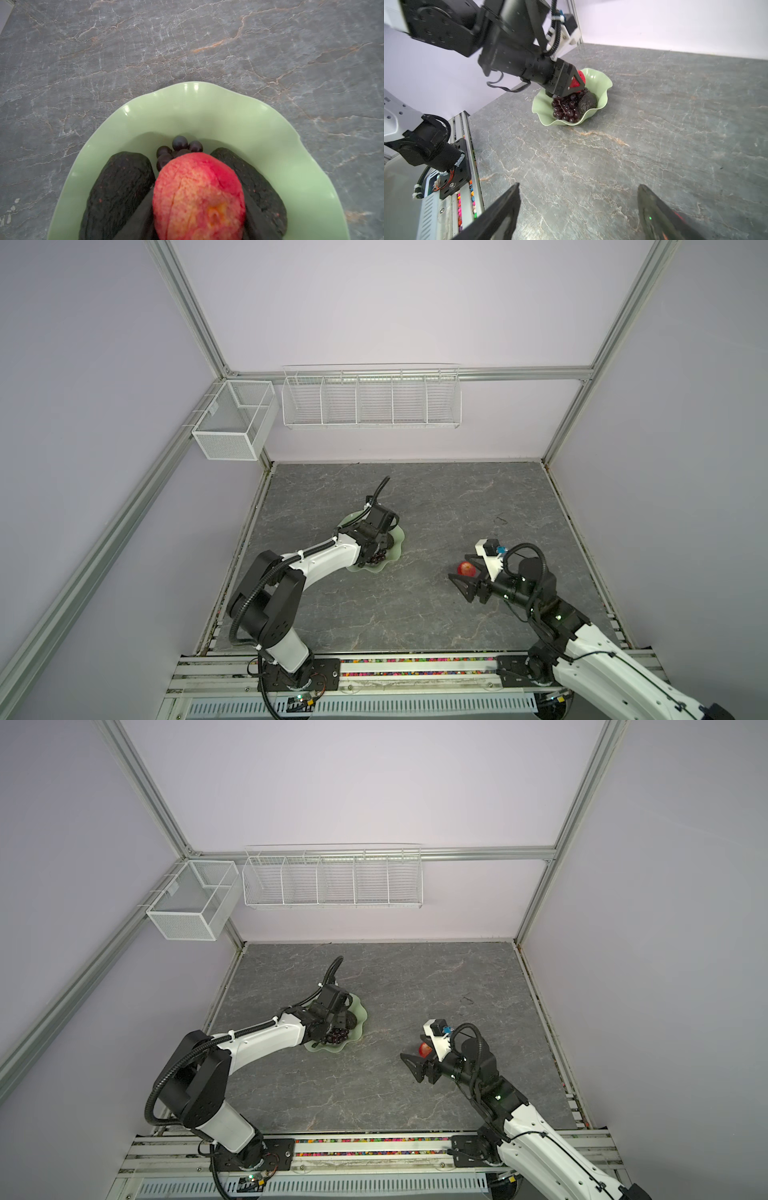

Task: Place and organize the fake fruits in the fruit bowl
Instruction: 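Carry the apple into the bowl and release it on the fruit, then grasp the remaining red apple with the left gripper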

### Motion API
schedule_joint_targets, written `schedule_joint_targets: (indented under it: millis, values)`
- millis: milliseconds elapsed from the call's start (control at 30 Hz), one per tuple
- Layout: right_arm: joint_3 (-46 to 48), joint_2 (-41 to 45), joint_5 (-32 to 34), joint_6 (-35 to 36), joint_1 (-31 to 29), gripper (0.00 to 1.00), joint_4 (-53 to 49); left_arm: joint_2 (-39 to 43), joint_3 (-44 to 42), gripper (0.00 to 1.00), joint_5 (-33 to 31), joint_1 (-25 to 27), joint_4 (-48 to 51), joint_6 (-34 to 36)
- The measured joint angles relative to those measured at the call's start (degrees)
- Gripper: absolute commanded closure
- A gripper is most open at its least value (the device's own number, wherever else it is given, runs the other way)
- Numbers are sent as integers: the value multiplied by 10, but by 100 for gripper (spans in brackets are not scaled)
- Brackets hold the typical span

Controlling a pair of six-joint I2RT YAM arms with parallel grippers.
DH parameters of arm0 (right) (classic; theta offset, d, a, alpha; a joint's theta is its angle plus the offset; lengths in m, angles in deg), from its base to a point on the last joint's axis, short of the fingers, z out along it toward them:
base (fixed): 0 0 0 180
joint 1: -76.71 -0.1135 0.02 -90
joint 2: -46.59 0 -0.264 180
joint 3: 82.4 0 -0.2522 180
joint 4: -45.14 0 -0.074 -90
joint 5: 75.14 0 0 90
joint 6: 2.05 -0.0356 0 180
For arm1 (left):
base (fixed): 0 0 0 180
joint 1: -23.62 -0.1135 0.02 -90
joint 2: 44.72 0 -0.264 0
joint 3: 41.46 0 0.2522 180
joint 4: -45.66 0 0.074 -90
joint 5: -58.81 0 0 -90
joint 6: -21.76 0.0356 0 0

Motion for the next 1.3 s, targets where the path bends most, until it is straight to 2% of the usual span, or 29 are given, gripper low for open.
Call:
schedule_joint_targets:
  millis: [167, 400, 600, 767, 900, 1100, 1300]
  values:
    - [12, -4, 0, 1, 1, 11, 6, -38, 37, 49, -1, -8, -1, 13]
    - [11, -59, -3, 2, 1, 11, 17, -61, 59, 34, -3, -9, 3, 22]
    - [11, -51, -2, 2, 1, 11, 19, -60, 59, 32, -4, -9, 4, 26]
    - [11, -37, 0, -3, 11, 11, 19, -35, 54, 31, 2, -9, 10, 25]
    - [11, -35, 8, -14, 27, 11, 14, 30, 26, 31, 30, -3, 2, 28]
    - [11, 0, 19, -43, 76, 11, -12, 83, -2, 32, 127, 74, -54, 34]
    - [11, 38, 12, -76, 132, 11, -53, 19, 7, 32, 203, 189, -106, 24]
